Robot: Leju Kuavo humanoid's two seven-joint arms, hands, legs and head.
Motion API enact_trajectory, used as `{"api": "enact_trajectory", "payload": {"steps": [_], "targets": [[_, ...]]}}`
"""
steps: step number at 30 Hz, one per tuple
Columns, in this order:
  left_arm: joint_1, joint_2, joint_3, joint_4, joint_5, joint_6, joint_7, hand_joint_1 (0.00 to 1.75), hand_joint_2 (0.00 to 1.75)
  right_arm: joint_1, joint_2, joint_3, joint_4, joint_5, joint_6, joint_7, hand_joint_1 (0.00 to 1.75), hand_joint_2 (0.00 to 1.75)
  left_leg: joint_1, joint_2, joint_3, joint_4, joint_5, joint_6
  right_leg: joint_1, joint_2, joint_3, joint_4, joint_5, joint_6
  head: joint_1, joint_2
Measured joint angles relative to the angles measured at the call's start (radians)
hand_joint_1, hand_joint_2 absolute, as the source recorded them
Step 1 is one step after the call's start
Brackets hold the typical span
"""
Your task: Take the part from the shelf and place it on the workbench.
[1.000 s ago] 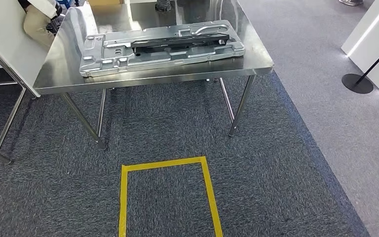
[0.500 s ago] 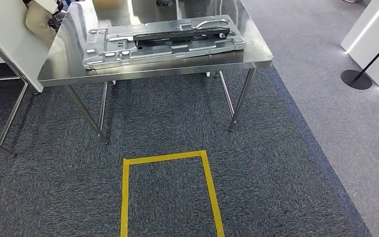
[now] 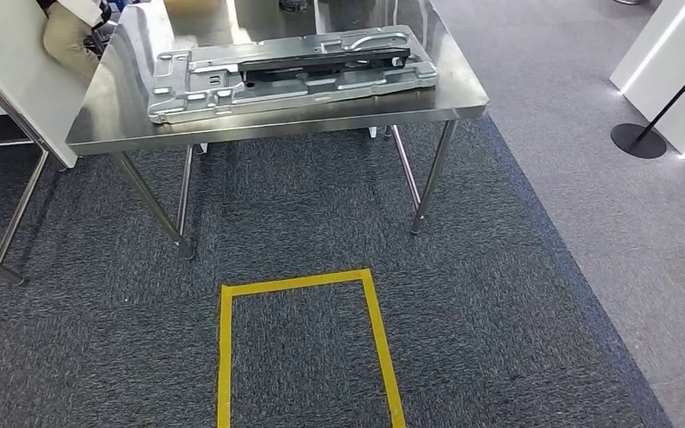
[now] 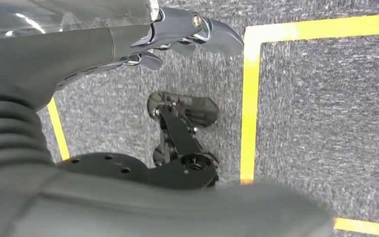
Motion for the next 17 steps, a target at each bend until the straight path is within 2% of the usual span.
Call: {"api": "enact_trajectory", "payload": {"steps": [4,10,14,17], "targets": [[0.001,0.0,0.0,0.0,-0.006,0.004,-0.006,0.0,1.75,0.0,0.0,-0.013,0.0,-0.003,0.001,-0.009,0.0,1.75,-0.009,0.0,-0.003,0.001,0.003,0.009,-0.007,0.0,-0.001,-0.006,0.007,0.01,0.001,0.0],[0.007,0.002,-0.032,-0.001,0.022,0.009,0.005,0.0,1.75,0.004,0.0,-0.012,-0.001,-0.032,-0.003,-0.02,0.0,1.75,-0.015,0.0,-0.004,0.002,0.004,0.015,-0.011,0.0,-0.001,-0.008,0.01,0.016,0.001,0.0],[0.021,0.009,-0.119,-0.003,0.103,0.016,0.029,0.0,0.0,0.013,0.0,0.01,-0.009,-0.1,-0.01,-0.031,0.0,0.0,-0.015,0.0,-0.004,0.002,0.003,0.016,-0.012,0.0,-0.001,-0.008,0.01,0.016,0.001,0.0],[0.031,0.013,-0.175,-0.007,0.153,0.017,0.044,0.0,0.0,0.021,0.0,0.029,-0.015,-0.143,-0.017,-0.038,0.0,0.0,-0.015,0.0,-0.004,0.002,0.003,0.016,-0.012,0.0,-0.001,-0.008,0.01,0.016,0.001,0.0]]}}
